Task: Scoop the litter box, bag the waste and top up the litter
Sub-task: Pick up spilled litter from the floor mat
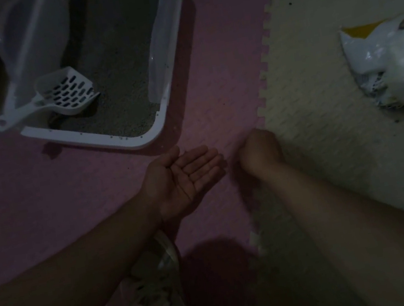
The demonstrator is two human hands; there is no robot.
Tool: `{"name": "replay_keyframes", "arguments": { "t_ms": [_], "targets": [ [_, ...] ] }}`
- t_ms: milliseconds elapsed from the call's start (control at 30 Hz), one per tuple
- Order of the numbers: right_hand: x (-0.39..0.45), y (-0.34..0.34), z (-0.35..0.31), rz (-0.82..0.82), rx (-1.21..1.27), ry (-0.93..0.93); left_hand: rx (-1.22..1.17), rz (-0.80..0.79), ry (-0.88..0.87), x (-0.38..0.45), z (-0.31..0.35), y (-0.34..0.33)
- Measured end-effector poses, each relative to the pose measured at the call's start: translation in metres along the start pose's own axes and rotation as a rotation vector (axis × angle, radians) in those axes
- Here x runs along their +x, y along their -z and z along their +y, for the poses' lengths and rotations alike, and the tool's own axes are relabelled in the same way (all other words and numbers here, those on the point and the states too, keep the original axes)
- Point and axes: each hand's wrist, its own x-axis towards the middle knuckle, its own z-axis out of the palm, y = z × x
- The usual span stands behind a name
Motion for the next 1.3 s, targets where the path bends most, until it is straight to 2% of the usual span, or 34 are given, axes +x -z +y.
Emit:
{"name": "replay_keyframes", "arguments": {
  "t_ms": [67,133,200,267,367,467,733,867,967,1167,1300],
  "targets": [
    [-0.002,0.009,-0.004,-0.050,0.054,-0.027,0.012,-0.009,-0.002,-0.001,-0.001,-0.002],
    [-0.010,0.016,-0.010,-0.024,0.168,0.003,0.020,-0.013,-0.007,-0.001,0.000,-0.003],
    [-0.027,0.021,-0.022,0.036,0.337,0.104,0.030,-0.009,-0.013,0.001,0.002,-0.002],
    [-0.054,0.024,-0.042,0.019,0.440,0.273,0.070,-0.017,-0.015,0.001,0.006,0.000],
    [-0.089,0.022,-0.064,0.032,0.332,0.541,0.126,-0.039,0.002,-0.001,0.006,0.002],
    [-0.090,0.013,-0.065,0.037,0.311,0.629,0.147,-0.052,-0.004,-0.004,0.005,-0.003],
    [-0.080,0.024,-0.048,0.068,0.563,0.493,0.096,0.022,-0.053,-0.005,0.005,-0.001],
    [-0.067,0.039,-0.039,0.153,0.596,0.403,0.114,0.040,-0.071,-0.008,0.009,-0.004],
    [-0.068,0.063,-0.040,0.133,0.657,0.344,0.117,0.037,-0.085,-0.024,0.017,-0.015],
    [-0.106,0.162,-0.068,0.090,0.826,0.278,0.047,-0.064,-0.112,-0.118,0.043,-0.078],
    [-0.147,0.277,-0.120,0.062,0.881,0.304,-0.003,-0.094,-0.145,-0.231,0.077,-0.146]
  ]
}}
